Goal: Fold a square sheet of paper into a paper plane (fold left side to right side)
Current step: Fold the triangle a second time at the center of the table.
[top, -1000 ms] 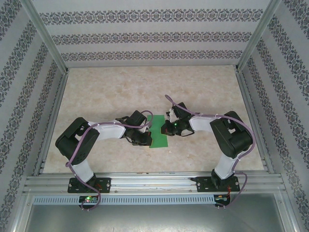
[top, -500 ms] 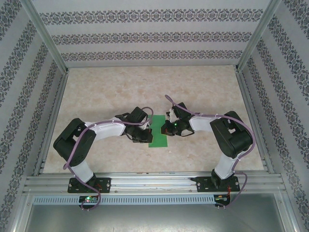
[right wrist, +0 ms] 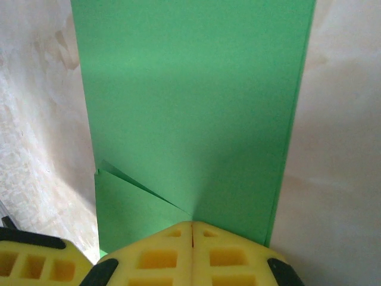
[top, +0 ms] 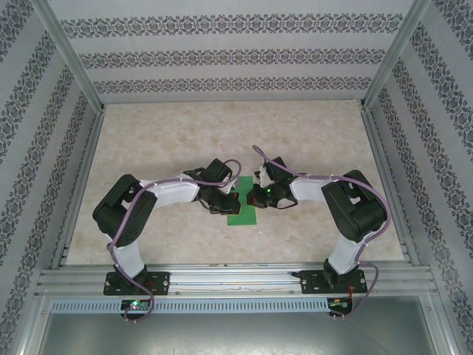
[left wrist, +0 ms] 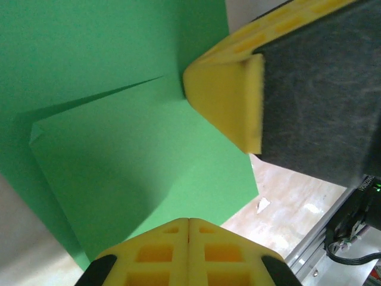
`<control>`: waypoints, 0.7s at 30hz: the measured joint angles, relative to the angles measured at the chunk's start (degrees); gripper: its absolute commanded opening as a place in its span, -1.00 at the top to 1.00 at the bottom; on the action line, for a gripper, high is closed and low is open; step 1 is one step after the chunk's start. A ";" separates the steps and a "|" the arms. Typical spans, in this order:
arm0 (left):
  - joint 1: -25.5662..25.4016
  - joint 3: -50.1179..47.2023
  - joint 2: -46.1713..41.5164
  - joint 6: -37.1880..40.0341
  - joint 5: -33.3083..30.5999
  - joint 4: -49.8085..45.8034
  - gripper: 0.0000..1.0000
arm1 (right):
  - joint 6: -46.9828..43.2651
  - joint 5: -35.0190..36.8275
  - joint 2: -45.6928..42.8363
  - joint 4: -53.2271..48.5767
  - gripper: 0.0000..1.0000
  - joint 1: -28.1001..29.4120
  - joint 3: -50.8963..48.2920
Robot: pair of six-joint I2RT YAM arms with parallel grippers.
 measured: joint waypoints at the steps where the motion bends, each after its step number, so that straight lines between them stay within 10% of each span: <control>1: 0.00 0.04 0.37 0.02 0.04 0.00 0.93 | 0.00 0.00 0.00 0.04 1.00 0.00 -0.02; 21: -0.48 -2.10 1.81 0.39 0.00 1.36 0.93 | -0.44 0.11 0.02 -0.59 1.00 0.00 0.17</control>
